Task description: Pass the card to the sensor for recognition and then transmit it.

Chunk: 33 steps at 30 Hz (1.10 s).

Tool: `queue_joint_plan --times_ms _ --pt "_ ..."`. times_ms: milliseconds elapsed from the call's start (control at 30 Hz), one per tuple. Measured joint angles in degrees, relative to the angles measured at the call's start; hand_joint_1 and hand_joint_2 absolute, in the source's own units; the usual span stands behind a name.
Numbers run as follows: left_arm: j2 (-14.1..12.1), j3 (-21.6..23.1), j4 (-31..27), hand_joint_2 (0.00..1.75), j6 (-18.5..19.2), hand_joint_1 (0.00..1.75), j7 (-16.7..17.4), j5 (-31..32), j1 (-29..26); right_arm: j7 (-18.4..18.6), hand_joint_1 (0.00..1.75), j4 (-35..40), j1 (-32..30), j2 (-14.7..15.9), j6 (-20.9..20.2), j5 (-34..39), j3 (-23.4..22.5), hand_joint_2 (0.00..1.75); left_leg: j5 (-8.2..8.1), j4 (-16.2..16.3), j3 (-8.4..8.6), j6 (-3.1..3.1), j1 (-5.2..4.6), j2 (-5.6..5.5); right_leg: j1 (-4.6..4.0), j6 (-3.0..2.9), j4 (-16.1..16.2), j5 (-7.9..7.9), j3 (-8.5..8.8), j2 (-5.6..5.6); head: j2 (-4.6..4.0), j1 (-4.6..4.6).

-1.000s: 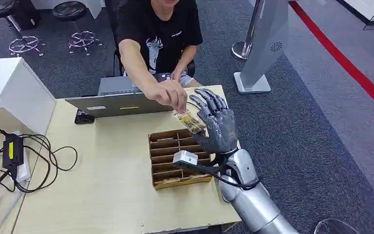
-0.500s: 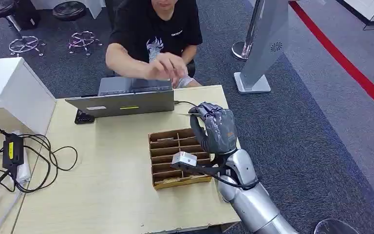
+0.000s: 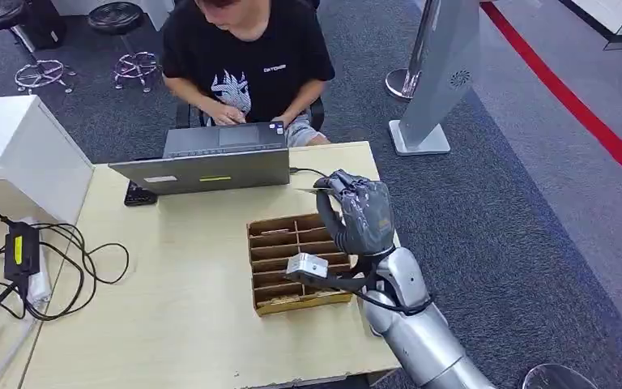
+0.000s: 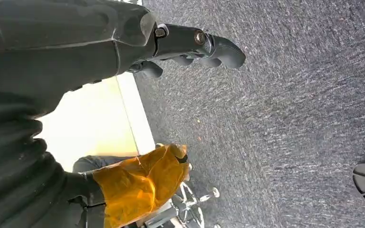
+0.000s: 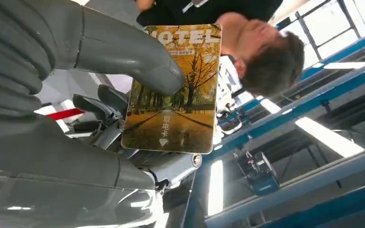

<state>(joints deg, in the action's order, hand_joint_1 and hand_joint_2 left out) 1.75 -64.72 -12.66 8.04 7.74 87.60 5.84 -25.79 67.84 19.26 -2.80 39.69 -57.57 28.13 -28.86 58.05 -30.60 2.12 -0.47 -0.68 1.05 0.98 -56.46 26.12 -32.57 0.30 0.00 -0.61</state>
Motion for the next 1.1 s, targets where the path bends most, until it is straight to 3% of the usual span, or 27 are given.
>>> queue_joint_plan --times_ms 133,200,267,400,467,500,600,733,967,1100 --pt "0.0 0.0 0.0 1.75 0.0 0.0 -0.1 -0.1 0.0 0.1 1.75 0.1 -0.7 0.1 -0.2 1.0 -1.1 1.75 0.0 0.0 0.01 0.0 -0.01 0.01 0.0 0.0 0.0 0.0 -0.02 0.01 0.0 0.0" --pt "0.0 0.0 0.0 1.75 0.1 0.0 -0.2 -0.9 0.0 1.9 1.75 -0.5 -1.1 2.1 -1.4 4.9 -1.3 1.75 0.0 0.0 0.02 0.0 -0.02 -0.02 0.0 0.0 0.0 0.0 -0.01 -0.02 0.0 -0.07" --pt "0.0 0.0 0.0 1.75 0.2 0.0 -0.5 -1.2 -0.1 1.3 1.75 -1.2 -1.9 4.6 -1.2 8.6 -1.3 1.75 0.0 0.0 -0.03 0.01 -0.01 -0.21 0.01 0.01 0.0 0.01 0.04 -0.21 0.0 0.0" --pt "-0.1 0.0 0.0 1.75 0.2 0.0 -0.5 -1.3 -0.5 1.2 1.75 -2.3 -2.7 7.8 -1.8 9.9 -1.6 1.75 -0.02 0.0 0.0 0.02 -0.05 0.04 0.03 0.01 0.0 -0.01 -0.01 0.05 0.0 -0.02" --pt "-0.1 0.0 0.0 1.75 0.3 0.0 -0.5 -1.8 -0.4 2.2 1.75 -2.6 -3.0 9.6 -5.9 12.2 -1.5 1.75 -0.03 0.0 0.02 0.02 -0.05 0.01 0.02 0.01 0.1 -0.01 -0.01 0.01 0.0 -0.02" --pt "-0.2 0.0 0.0 1.75 0.3 0.0 -0.5 -2.1 -0.5 2.2 1.75 -2.8 -3.2 10.7 -10.4 14.7 -1.5 1.75 -0.02 0.0 0.01 0.03 -0.05 -0.06 0.02 0.02 0.1 0.0 0.0 -0.08 0.0 -0.04" --pt "-0.2 0.0 0.0 1.75 0.3 0.0 -0.6 -2.6 -0.7 0.3 1.75 -4.1 -3.4 14.5 -18.7 20.0 -1.8 1.75 -0.02 0.0 -0.06 0.03 -0.04 -0.15 0.02 0.02 0.1 0.0 -0.01 -0.18 0.0 0.0" --pt "-0.6 0.0 0.0 1.75 0.4 0.0 -0.6 -3.1 -0.7 -2.5 1.75 -5.7 -3.9 17.9 -23.8 23.5 -2.8 1.75 -0.02 0.0 -0.05 0.02 -0.04 -0.12 0.02 0.02 0.1 0.0 -0.01 -0.15 0.0 0.0" --pt "-0.6 0.0 0.0 1.75 0.5 0.0 -0.6 -3.7 -0.8 -4.8 1.75 -5.4 -6.2 20.7 -29.8 25.8 -4.5 1.75 -0.02 0.0 -0.07 0.02 -0.03 -0.15 0.01 0.04 0.1 0.02 -0.01 -0.18 0.0 0.0" --pt "-0.7 0.0 0.0 1.75 0.8 0.0 -0.6 -3.9 -0.8 -7.9 1.75 -3.8 -7.7 22.7 -36.3 27.6 -4.7 1.75 -0.02 0.0 -0.05 0.03 -0.04 -0.12 0.02 0.04 0.1 0.01 -0.01 -0.13 0.0 0.0"
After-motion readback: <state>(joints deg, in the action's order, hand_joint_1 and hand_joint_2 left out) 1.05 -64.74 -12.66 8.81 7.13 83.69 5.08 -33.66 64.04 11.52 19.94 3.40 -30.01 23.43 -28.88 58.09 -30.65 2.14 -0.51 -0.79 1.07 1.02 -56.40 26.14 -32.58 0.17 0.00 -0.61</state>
